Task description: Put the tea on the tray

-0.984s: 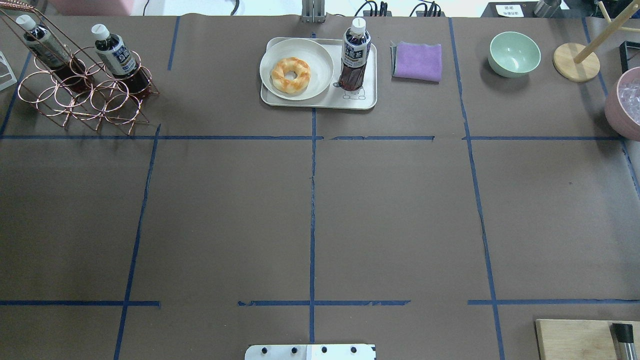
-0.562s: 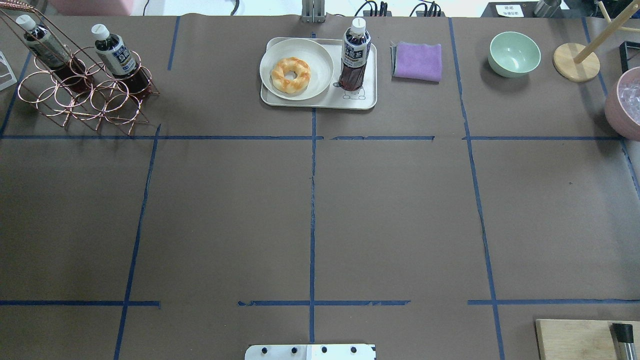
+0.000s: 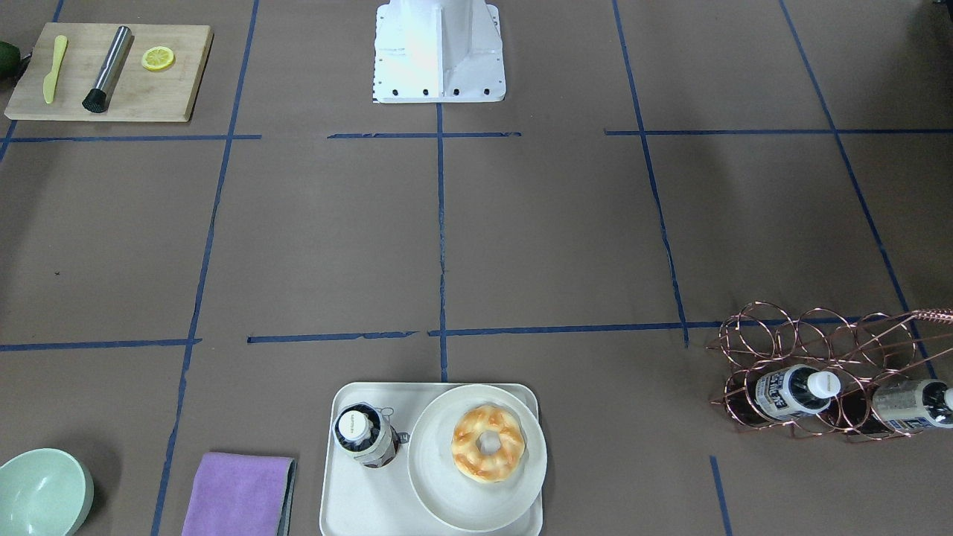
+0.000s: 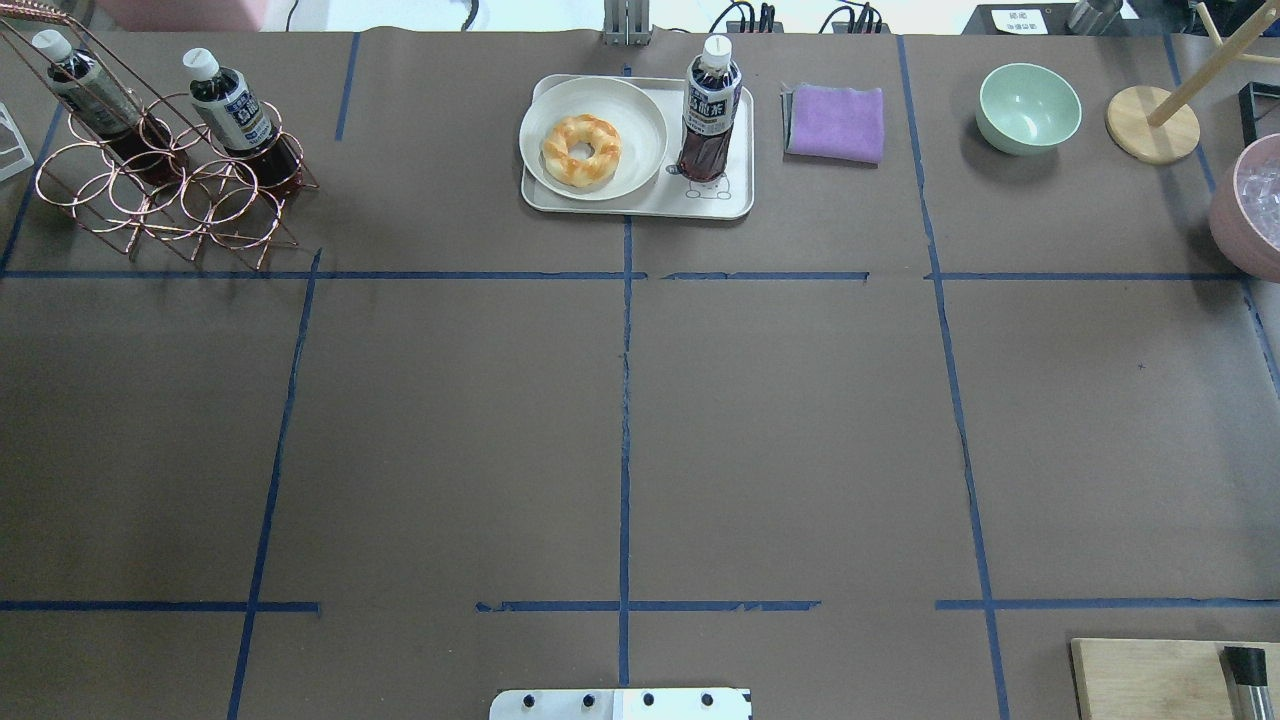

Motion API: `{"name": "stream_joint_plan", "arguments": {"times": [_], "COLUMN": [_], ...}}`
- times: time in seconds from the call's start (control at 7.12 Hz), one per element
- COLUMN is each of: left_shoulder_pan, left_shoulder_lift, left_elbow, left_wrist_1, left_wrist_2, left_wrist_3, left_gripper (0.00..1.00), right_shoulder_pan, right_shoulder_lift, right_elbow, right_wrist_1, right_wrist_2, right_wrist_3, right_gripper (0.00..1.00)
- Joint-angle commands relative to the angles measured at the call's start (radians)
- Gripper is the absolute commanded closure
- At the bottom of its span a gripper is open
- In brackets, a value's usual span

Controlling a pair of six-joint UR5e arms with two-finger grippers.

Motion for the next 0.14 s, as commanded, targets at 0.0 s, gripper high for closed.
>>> {"name": "stream_joint_plan", "arguments": {"times": [0.0], "left_shoulder_pan": [0.0], "left_shoulder_lift": [0.0], "left_elbow": [0.002], "left_wrist_1": [-0.001], "left_wrist_2": [-0.001], "left_wrist_3": [0.0], "left_gripper": [0.0], "right_shoulder_pan": [0.003], "right_shoulder_lift": [0.003], "right_elbow": [0.001], "right_wrist_1": [0.0], "right_wrist_2": [0.0], "right_wrist_3": [0.001], "right_gripper": [0.0]}}
